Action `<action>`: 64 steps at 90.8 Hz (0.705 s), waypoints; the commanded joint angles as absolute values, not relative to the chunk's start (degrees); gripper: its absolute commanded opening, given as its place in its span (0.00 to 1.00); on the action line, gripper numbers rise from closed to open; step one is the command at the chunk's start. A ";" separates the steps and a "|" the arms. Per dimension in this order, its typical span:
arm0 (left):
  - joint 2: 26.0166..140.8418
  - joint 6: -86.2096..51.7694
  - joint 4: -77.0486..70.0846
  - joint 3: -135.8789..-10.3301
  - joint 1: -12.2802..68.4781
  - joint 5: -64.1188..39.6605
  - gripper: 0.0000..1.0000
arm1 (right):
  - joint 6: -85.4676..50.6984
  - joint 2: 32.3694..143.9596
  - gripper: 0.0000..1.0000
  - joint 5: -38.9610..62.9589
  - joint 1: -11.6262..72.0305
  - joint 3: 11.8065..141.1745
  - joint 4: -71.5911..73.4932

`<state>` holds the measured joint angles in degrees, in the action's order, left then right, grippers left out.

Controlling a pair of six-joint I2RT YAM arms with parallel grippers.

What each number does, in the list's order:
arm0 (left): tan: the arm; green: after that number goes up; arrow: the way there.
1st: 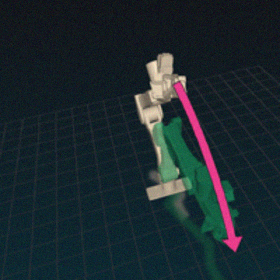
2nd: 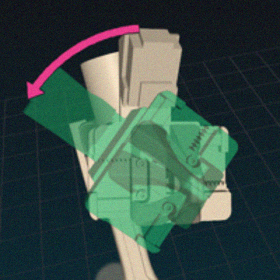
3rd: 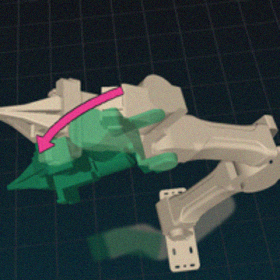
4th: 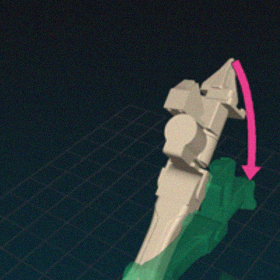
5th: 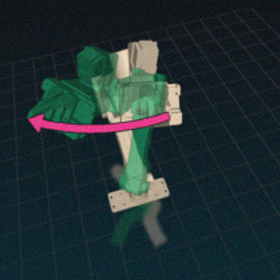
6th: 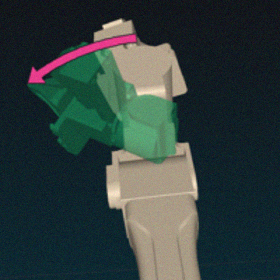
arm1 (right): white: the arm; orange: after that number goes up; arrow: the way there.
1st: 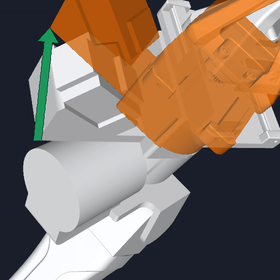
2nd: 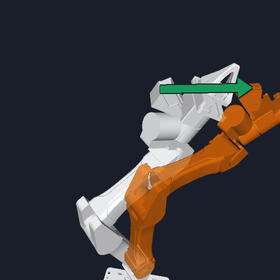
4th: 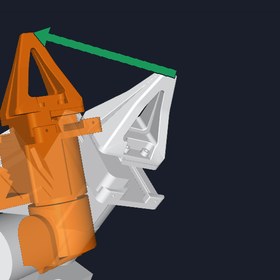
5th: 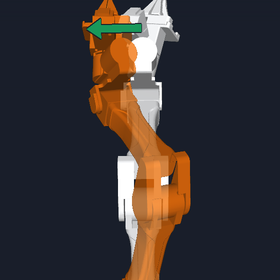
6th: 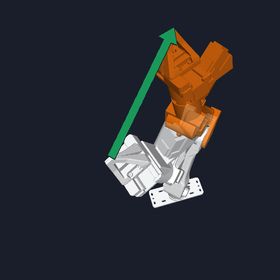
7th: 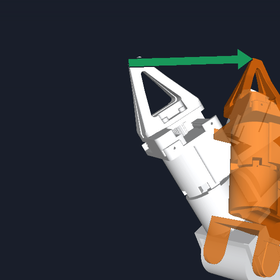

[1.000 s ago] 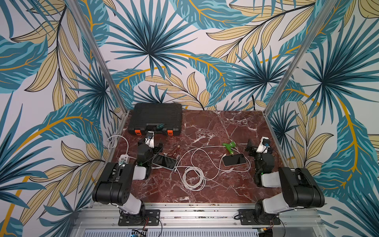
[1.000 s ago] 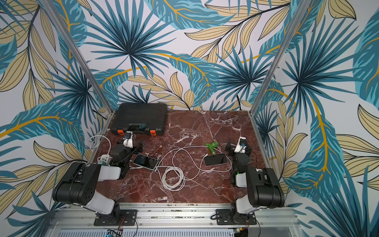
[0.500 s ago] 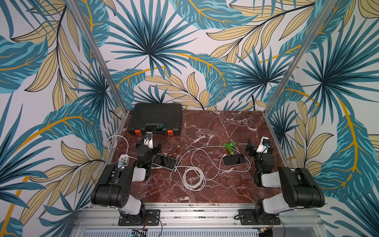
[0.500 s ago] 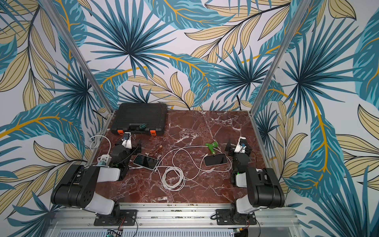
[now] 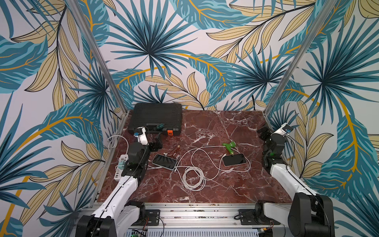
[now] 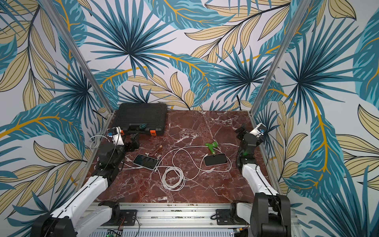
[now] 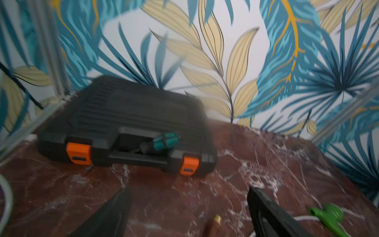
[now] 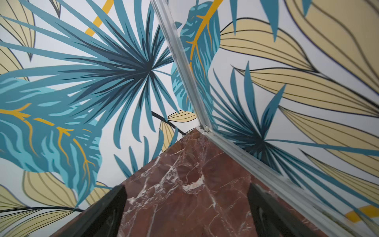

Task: Plug the charging cable into the phone
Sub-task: Pick up the charging cable from the center of the board.

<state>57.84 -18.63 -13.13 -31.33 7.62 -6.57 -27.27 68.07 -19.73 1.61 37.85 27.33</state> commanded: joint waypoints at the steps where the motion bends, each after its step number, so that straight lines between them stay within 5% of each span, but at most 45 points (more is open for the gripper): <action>1: 58.76 -15.39 10.01 -39.54 13.85 -12.87 0.87 | -32.98 69.32 0.93 -4.17 1.74 40.10 5.22; 22: 66.99 -14.47 29.80 -49.81 30.85 1.35 0.80 | -30.41 70.61 0.87 6.61 2.37 40.96 -5.83; 64: 81.66 -21.12 43.74 -55.42 36.91 13.02 0.60 | -27.16 67.91 0.83 13.49 4.00 38.31 -8.38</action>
<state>81.52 -18.46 38.68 -54.37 36.62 9.45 -28.21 68.58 10.48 3.07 40.05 -7.27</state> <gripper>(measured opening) 0.625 0.833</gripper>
